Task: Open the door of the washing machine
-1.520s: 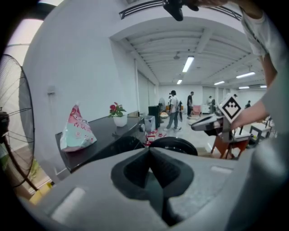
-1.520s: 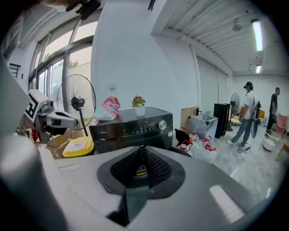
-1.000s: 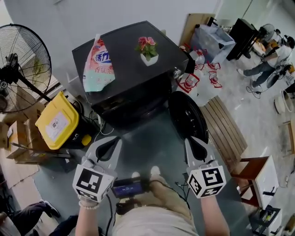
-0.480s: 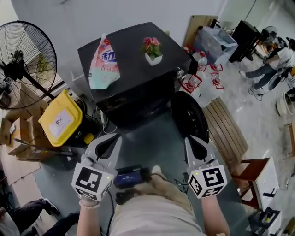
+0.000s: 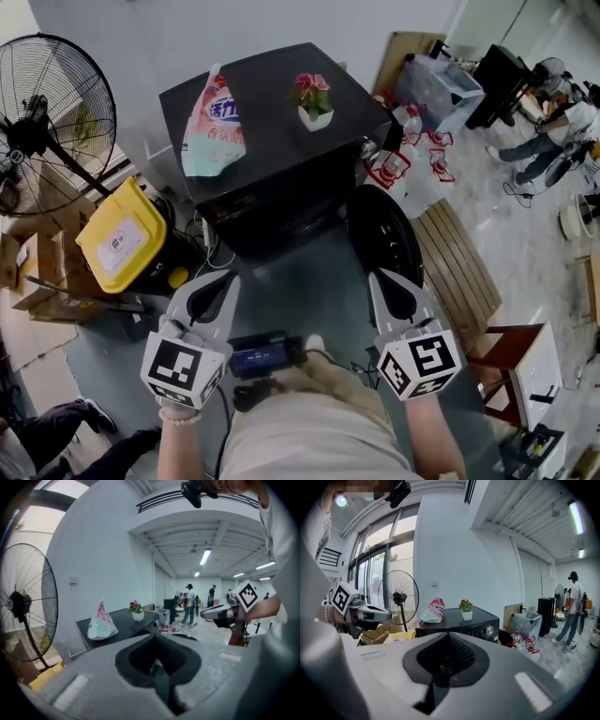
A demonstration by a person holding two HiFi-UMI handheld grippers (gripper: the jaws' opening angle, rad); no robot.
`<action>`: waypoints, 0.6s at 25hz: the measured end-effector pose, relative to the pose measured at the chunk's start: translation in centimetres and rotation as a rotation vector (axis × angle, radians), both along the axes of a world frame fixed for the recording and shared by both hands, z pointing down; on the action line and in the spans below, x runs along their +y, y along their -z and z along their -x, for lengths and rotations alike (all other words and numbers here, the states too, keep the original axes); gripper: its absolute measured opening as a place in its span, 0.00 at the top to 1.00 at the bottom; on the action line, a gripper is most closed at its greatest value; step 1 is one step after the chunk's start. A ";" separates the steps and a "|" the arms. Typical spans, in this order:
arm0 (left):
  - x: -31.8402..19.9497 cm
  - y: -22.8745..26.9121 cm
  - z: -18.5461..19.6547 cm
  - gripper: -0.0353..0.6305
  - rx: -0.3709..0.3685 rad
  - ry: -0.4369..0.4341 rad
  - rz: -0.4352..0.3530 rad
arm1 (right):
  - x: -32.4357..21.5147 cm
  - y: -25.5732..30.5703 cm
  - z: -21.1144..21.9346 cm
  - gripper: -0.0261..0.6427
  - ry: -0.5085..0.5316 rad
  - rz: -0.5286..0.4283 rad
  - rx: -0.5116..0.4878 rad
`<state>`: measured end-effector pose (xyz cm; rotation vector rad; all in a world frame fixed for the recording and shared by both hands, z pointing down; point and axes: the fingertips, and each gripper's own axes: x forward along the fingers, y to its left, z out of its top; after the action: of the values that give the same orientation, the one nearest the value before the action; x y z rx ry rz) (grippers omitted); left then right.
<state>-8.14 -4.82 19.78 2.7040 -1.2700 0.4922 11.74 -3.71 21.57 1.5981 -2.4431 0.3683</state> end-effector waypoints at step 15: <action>-0.3 0.1 1.3 0.96 0.003 0.013 -0.014 | -0.2 -0.1 1.3 0.95 0.024 0.003 0.015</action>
<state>-9.43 -5.09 19.68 2.7053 -1.2948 0.4795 10.44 -3.88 21.68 1.5632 -2.4471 0.3539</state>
